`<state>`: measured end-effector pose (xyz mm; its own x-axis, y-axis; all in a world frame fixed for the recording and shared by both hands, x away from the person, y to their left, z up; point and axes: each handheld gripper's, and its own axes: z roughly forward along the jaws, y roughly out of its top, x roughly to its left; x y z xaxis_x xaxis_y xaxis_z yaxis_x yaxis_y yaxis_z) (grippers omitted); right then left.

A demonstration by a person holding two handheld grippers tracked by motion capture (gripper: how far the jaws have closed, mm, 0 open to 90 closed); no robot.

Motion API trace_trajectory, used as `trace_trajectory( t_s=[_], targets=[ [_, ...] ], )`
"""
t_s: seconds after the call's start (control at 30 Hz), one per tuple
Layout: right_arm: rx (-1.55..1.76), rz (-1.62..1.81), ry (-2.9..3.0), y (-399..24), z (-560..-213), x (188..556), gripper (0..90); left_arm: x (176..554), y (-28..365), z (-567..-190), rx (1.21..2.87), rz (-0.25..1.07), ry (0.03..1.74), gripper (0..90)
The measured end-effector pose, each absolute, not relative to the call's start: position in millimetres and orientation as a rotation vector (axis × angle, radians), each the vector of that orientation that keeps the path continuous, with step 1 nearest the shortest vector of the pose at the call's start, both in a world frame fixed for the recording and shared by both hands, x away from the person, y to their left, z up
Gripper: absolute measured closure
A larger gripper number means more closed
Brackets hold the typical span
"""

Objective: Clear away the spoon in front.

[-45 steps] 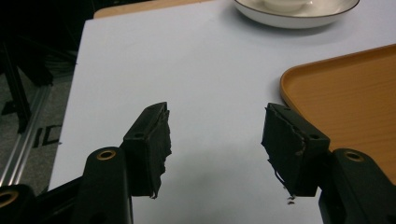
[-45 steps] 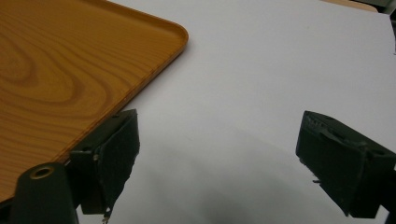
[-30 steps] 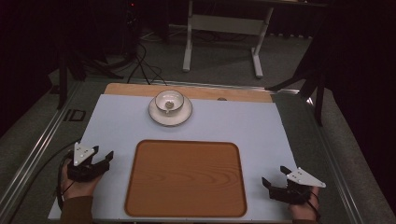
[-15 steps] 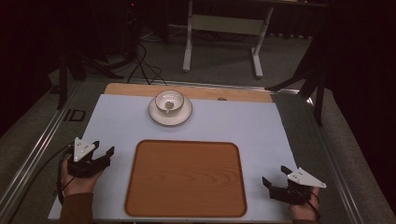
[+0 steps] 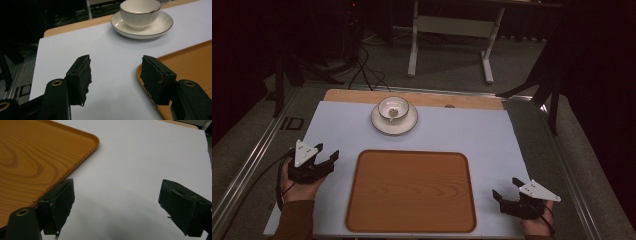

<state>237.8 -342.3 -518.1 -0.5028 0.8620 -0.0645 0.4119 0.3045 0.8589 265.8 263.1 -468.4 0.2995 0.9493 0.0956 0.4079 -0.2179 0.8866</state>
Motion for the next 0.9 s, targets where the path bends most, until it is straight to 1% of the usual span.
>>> trace_trajectory(
  t_s=[0.5,0.9],
  targets=[
    [1.125,1.114,2.055,-342,-518,238,13.3,286,236,-450,1.837,0.878,1.112,40.7],
    [1.122,1.113,2.058,-342,-518,238,13.3,297,224,-445,1.838,0.868,1.079,40.7]
  ],
)
